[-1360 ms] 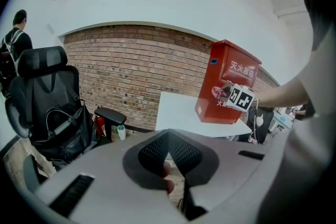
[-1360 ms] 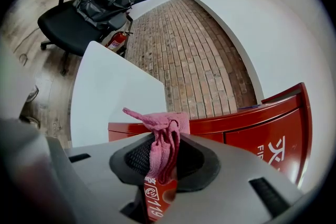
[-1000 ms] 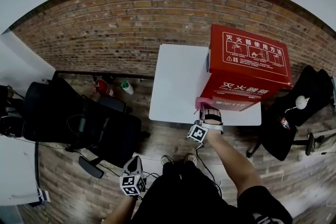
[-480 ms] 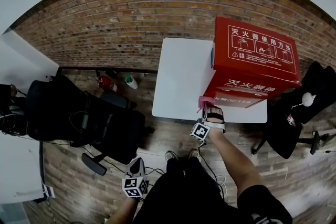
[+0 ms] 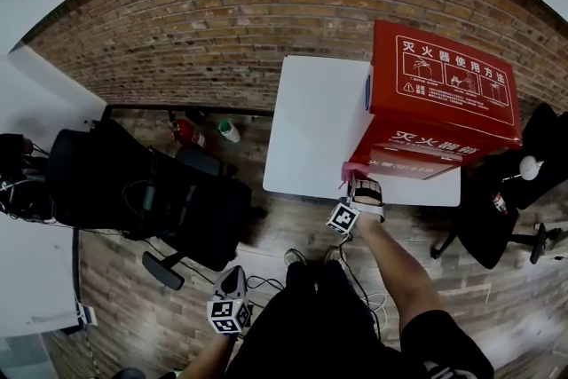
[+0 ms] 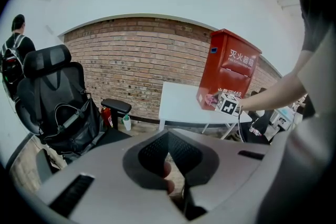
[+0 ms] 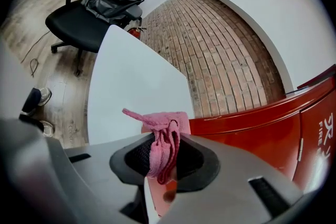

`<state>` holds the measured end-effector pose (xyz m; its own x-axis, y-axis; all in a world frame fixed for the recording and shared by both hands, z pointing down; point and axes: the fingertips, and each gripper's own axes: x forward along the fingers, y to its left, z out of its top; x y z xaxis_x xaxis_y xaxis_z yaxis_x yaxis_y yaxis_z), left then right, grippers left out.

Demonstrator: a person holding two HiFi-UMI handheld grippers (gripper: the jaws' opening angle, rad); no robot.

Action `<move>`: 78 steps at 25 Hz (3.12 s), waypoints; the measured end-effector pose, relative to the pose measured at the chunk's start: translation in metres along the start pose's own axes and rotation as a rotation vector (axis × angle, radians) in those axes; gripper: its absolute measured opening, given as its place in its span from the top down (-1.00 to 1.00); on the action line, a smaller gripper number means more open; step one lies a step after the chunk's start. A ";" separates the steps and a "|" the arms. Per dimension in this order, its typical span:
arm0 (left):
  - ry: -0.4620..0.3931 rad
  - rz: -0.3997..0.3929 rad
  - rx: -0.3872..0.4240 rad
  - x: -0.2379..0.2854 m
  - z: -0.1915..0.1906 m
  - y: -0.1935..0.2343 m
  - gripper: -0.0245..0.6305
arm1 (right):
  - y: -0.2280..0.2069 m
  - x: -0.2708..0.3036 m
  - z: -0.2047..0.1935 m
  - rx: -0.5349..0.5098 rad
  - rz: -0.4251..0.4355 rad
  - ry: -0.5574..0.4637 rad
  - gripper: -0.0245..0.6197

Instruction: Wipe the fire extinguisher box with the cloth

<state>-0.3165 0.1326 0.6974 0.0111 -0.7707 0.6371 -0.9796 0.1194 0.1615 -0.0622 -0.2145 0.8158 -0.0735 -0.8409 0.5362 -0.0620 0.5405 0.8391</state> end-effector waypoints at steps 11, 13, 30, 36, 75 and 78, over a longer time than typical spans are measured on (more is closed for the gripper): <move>0.025 0.027 -0.004 -0.007 -0.010 0.006 0.86 | 0.028 0.018 -0.003 -0.021 0.062 0.014 0.61; 0.028 0.033 -0.004 -0.008 -0.012 0.007 0.85 | 0.034 0.023 -0.003 -0.022 0.078 0.017 0.61; 0.047 0.074 -0.015 -0.019 -0.023 0.019 0.85 | 0.072 0.048 -0.009 0.015 0.205 0.057 0.61; 0.043 0.060 -0.011 -0.016 -0.022 0.015 0.86 | 0.070 0.041 -0.010 0.006 0.195 0.055 0.61; -0.331 -0.450 0.049 0.038 0.199 -0.153 0.85 | -0.180 -0.242 -0.014 1.190 0.193 -0.514 0.61; -0.373 -0.499 0.094 0.027 0.220 -0.173 0.86 | -0.193 -0.254 -0.017 1.237 0.185 -0.536 0.61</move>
<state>-0.1909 -0.0466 0.5206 0.4176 -0.8878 0.1933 -0.8881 -0.3538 0.2935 -0.0143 -0.1058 0.5190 -0.5348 -0.7928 0.2922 -0.8327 0.5532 -0.0230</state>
